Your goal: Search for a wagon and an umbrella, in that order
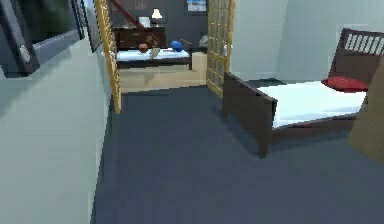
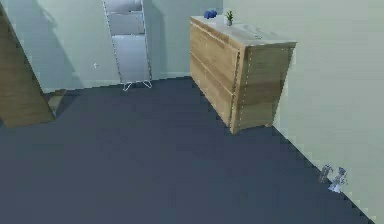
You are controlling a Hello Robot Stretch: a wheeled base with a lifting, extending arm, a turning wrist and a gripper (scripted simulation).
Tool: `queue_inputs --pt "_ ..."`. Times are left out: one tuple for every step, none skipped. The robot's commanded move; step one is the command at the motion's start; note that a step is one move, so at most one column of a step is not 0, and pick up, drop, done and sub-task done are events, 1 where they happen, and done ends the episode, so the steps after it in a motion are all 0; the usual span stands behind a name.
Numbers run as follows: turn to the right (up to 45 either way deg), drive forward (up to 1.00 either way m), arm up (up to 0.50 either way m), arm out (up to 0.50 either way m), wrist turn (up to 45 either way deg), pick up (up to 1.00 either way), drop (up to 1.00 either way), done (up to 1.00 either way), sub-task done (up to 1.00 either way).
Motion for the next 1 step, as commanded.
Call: queue_inputs --pt "0.0 1.0 0.0 0.0 0.0 0.0 0.0 0.0 0.0"
